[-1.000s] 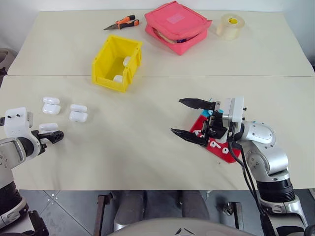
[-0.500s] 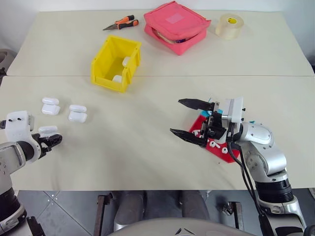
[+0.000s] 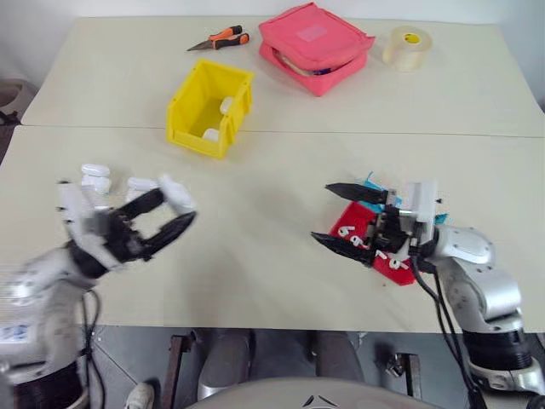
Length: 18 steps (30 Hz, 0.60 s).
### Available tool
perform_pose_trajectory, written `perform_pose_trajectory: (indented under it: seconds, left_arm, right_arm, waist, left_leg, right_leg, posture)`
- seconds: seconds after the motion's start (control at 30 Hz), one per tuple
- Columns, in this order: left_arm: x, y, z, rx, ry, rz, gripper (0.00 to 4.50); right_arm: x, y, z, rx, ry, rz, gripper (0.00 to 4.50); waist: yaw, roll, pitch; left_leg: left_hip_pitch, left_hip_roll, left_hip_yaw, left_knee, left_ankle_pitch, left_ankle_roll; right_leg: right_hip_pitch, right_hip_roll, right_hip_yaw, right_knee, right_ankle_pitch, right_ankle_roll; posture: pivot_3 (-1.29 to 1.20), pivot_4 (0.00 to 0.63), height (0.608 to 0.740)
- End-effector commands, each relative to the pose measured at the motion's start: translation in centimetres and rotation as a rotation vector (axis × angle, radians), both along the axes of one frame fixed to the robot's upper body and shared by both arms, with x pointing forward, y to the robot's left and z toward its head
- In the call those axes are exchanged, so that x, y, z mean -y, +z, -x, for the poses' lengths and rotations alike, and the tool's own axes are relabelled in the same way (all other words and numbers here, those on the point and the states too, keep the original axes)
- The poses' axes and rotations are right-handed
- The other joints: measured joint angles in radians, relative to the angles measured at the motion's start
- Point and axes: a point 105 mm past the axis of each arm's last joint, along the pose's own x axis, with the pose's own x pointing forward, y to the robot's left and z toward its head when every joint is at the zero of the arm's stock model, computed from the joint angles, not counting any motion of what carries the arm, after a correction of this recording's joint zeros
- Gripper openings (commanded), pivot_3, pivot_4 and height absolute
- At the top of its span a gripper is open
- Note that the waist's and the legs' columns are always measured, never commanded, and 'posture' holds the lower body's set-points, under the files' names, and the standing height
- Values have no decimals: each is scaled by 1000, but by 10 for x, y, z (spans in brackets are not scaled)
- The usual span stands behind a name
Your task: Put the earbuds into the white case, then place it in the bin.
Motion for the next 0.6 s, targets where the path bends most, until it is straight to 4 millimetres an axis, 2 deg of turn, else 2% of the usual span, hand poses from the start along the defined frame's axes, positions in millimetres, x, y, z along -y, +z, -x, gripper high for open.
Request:
perform_pose_trajectory:
  seconds: [0.03,0.13,0.3,0.47,0.6]
  left_arm:
    - [41,5,-7,177,-189,47,2812]
    - [72,3,-14,217,-325,124,2812]
    - [117,6,-22,303,-498,260,2812]
    - [142,-2,-18,306,-625,293,2812]
    - [150,-6,-11,315,-690,280,2812]
  right_arm:
    - [21,14,10,68,-119,28,4500]
    - [40,17,19,72,-237,59,4500]
    - [84,14,47,53,-442,182,4500]
    - [115,5,79,-44,-610,286,4500]
    - [140,-8,100,-212,-726,393,4500]
  waist:
    - [6,0,0]
    - [6,0,0]
    - [7,0,0]
    - [4,-1,-1]
    - [5,-1,0]
  left_leg:
    - [0,0,3,0,0,0]
    - [0,0,8,0,0,1]
    - [0,0,13,1,-2,5]
    - [4,0,15,2,-3,7]
    - [5,0,14,2,-4,9]
  right_leg:
    - [0,0,0,0,0,0]
    - [0,0,0,0,0,1]
    - [0,0,1,-1,1,2]
    - [6,0,1,-3,2,4]
    - [8,0,1,-6,2,5]
  posture:
    - [0,150,740]
    - [0,150,740]
    - [0,150,740]
    - [0,150,740]
    - [0,150,740]
